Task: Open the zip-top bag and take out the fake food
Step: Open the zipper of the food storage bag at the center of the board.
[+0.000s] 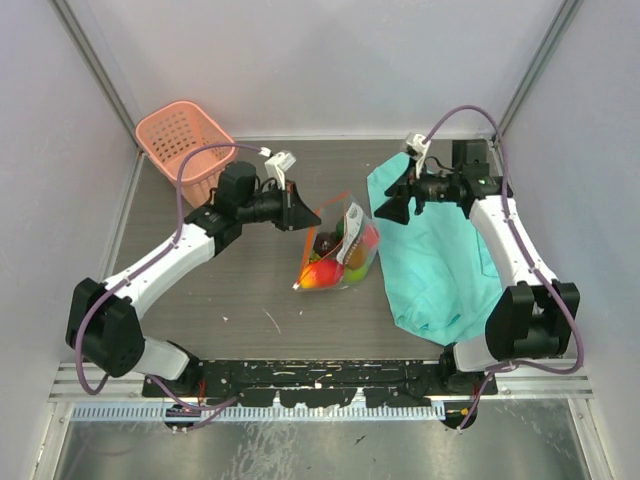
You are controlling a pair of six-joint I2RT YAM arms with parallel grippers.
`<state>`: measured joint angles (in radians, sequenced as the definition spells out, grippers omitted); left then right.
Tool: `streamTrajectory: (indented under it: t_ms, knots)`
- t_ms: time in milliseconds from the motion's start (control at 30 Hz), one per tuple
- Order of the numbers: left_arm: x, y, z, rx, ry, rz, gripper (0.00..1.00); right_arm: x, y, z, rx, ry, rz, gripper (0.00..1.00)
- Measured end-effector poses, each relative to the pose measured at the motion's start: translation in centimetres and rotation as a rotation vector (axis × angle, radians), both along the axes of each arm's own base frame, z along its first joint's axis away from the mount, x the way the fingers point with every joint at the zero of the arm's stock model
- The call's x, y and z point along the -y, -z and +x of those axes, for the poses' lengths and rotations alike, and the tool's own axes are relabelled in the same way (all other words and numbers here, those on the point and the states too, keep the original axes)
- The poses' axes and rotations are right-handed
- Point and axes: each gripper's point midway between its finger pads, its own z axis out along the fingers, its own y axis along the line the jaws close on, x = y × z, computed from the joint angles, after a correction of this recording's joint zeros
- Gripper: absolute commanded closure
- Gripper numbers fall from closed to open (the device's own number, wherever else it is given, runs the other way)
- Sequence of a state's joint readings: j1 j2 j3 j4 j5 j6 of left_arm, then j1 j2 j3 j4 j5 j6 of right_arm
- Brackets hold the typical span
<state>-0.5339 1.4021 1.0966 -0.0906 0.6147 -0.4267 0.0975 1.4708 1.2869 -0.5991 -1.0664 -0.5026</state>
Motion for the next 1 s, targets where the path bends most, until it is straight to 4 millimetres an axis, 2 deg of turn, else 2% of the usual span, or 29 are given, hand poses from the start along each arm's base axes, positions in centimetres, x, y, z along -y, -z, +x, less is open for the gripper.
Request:
streamTrajectory:
  t_ms: [67,167,233,367,467,633,833,1000]
  knots:
    - [0.4,-0.3,0.6,-0.028,-0.016,-0.029,1.00,1.9,-0.8,0.8,0.021,0.070,-0.003,0.21]
    - [0.7,-0.1,1.3,-0.088,-0.045,-0.055,1.00,2.2,-1.8,0.9,0.033,0.090,0.013,0.22]
    - [0.6,-0.1,1.6,-0.117,-0.070,-0.064,1.00,1.5,-2.1,0.6,0.016,0.074,0.045,0.22]
    - [0.4,-0.6,2.3,-0.136,-0.121,-0.106,1.00,-0.5,-1.4,-0.3,-0.070,0.055,0.094,0.22]
    - [0.2,-0.1,1.9,-0.159,-0.143,-0.133,1.00,-2.6,-0.7,-1.2,-0.155,0.052,0.117,0.22]
    - [-0.3,0.8,1.1,-0.200,-0.166,-0.161,1.00,-5.2,-1.3,-1.4,-0.198,0.096,0.121,0.22]
    - [0.0,0.3,1.0,-0.200,-0.165,-0.187,1.00,-6.8,-1.2,-1.2,-0.199,0.180,0.090,0.26]
    - [0.4,0.1,0.8,-0.203,-0.159,-0.203,1.00,-7.6,-0.5,-0.9,-0.157,0.258,-0.005,0.36]
